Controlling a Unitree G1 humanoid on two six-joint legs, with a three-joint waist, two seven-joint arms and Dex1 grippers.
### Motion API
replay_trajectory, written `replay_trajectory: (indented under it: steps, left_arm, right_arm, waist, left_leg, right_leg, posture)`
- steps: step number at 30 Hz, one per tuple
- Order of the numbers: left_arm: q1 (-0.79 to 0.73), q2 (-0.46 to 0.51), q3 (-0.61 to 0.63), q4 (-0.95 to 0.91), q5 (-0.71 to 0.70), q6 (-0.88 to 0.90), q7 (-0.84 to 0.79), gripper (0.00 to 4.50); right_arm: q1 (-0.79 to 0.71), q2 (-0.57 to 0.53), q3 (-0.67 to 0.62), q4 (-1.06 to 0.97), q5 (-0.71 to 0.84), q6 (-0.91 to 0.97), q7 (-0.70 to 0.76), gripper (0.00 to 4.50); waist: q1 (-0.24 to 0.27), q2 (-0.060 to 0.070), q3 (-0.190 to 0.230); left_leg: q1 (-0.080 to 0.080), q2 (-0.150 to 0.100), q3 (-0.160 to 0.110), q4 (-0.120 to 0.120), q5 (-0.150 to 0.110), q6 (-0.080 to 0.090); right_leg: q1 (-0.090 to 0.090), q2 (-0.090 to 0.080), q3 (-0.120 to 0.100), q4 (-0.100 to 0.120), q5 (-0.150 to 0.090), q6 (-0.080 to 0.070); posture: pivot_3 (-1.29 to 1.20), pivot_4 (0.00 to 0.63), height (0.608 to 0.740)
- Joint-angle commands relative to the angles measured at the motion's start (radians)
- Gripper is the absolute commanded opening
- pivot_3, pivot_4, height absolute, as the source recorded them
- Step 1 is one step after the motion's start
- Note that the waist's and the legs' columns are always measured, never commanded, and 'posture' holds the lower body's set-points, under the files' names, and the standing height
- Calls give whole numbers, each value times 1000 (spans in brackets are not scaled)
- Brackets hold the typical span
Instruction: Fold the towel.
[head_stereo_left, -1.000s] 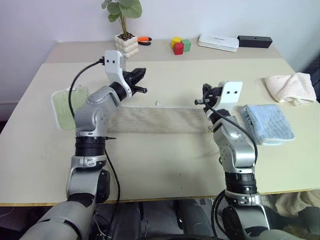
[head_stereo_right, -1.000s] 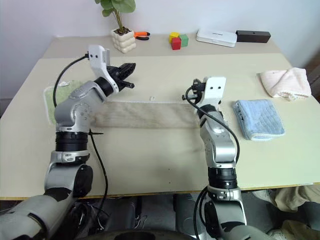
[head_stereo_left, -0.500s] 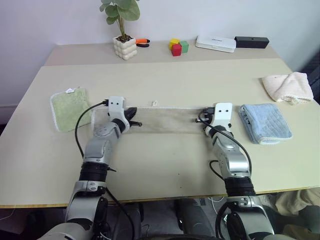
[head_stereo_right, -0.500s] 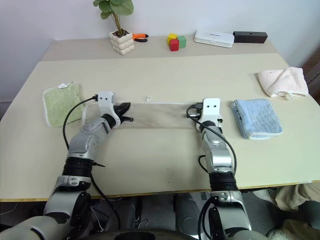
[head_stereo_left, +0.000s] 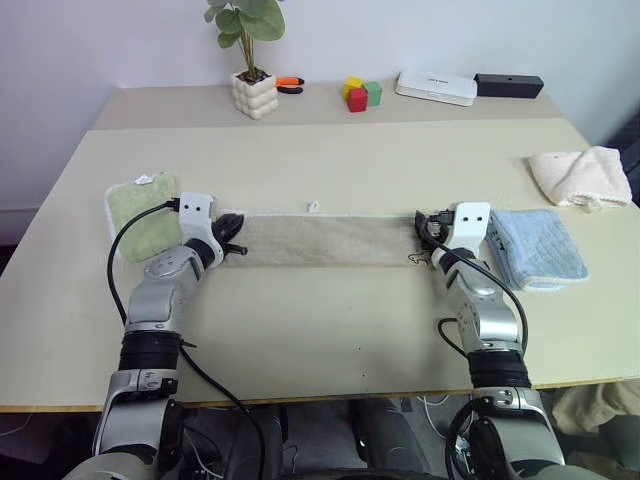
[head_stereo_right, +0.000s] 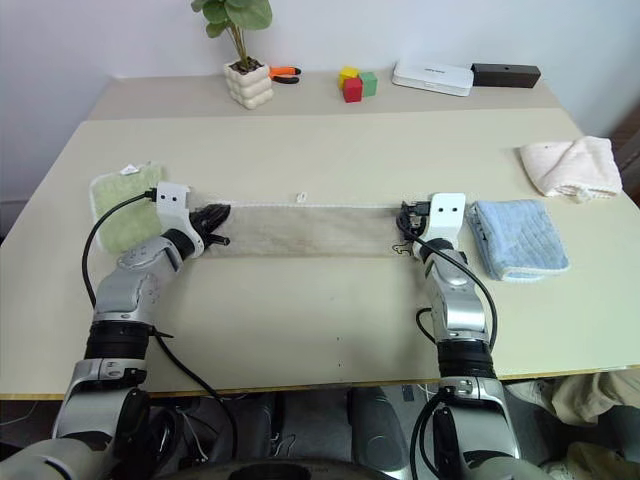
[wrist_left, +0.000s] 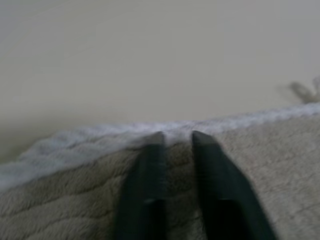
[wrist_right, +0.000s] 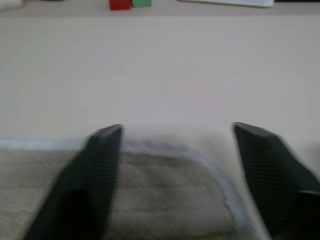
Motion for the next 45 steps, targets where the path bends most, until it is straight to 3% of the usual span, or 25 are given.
replay_trajectory:
  steps: [1, 4, 5, 8, 11, 17, 22, 28, 36, 39, 45]
  left_arm:
    - [-30, 16, 25, -59, -43, -63, -73, 2866]
    - [-34, 43, -9, -103, -60, -84, -185, 4345]
    - [-38, 55, -11, -109, -68, -86, -220, 4436]
    - [-51, 111, -17, -142, -131, -29, -352, 4436]
    - [-63, 188, -20, -189, -209, 57, -487, 4436]
    - [-49, 346, -23, -211, -261, 64, -734, 4436]
    - [-56, 349, -29, -184, -255, 31, -785, 4436]
    - [-54, 315, -37, -219, -262, 56, -759, 4436]
    - [-29, 310, -30, -277, -277, 94, -718, 4436]
    - [-25, 309, -33, -287, -273, 91, -705, 4500]
    - [-36, 317, -20, -260, -270, 83, -694, 4500]
  right_arm:
    - [-26, -12, -51, -95, 52, 15, -3, 4500]
    - [-5, -13, -105, -232, 172, 140, 9, 4500]
    - [14, -13, -117, -302, 236, 198, 29, 4500]
    - [76, -6, -186, -502, 462, 408, 16, 4500]
    - [167, 8, -251, -670, 660, 598, -94, 4500]
    - [398, 65, -332, -866, 880, 714, -315, 4500]
    - [478, 90, -307, -870, 906, 696, -387, 4500]
    - [412, 186, -303, -738, 935, 628, -477, 4500]
    - [276, 213, -287, -567, 946, 550, -474, 4500]
    - [226, 219, -271, -514, 937, 523, -450, 3693]
    - [182, 214, -268, -474, 933, 507, -448, 653]
  waist:
    - [1, 0, 0]
    - [2, 0, 0]
    - [2, 0, 0]
    - [1, 0, 0]
    - [0, 0, 0]
    - [-1, 1, 0]
    - [0, 1, 1]
    - [-2, 0, 1]
    - [-8, 0, 0]
    - [-14, 0, 0]
    - [-26, 0, 0]
  left_leg:
    - [0, 0, 0, 0, 0, 0]
    - [-1, 0, 0, 0, 0, 0]
    - [-1, 0, 0, 0, 0, 0]
    - [-1, 0, -1, 0, 0, 0]
    - [-1, 0, -2, -1, 0, 0]
    - [-1, 1, -1, -1, 0, 1]
    - [-1, 1, -1, -1, -1, 1]
    - [-2, 1, -1, -2, -1, 1]
    - [-1, 2, -2, -2, -1, 1]
    - [-1, 2, -2, -2, -1, 1]
    - [-1, 2, -2, -3, -1, 1]
  right_leg:
    - [0, 0, 0, 0, 0, 0]
    - [0, 0, 0, 0, 0, 0]
    - [0, 0, 0, -1, 0, 0]
    - [0, 0, -1, 0, 0, 0]
    - [0, 0, -1, -1, 0, 0]
    - [0, 0, -1, -1, -1, -2]
    - [0, 1, -1, -1, -2, -3]
    - [0, 1, -1, -2, -2, -2]
    - [0, 2, -1, -2, -2, -2]
    - [0, 2, -1, -2, -2, -2]
    - [-1, 2, -1, -2, -2, -2]
  posture:
    - [0, 150, 740]
    - [0, 150, 740]
    - [0, 150, 740]
    - [0, 150, 740]
    - [0, 150, 740]
    - [0, 150, 740]
    - [0, 150, 740]
    - [0, 150, 740]
    - [0, 150, 740]
    - [0, 150, 740]
    - [0, 150, 740]
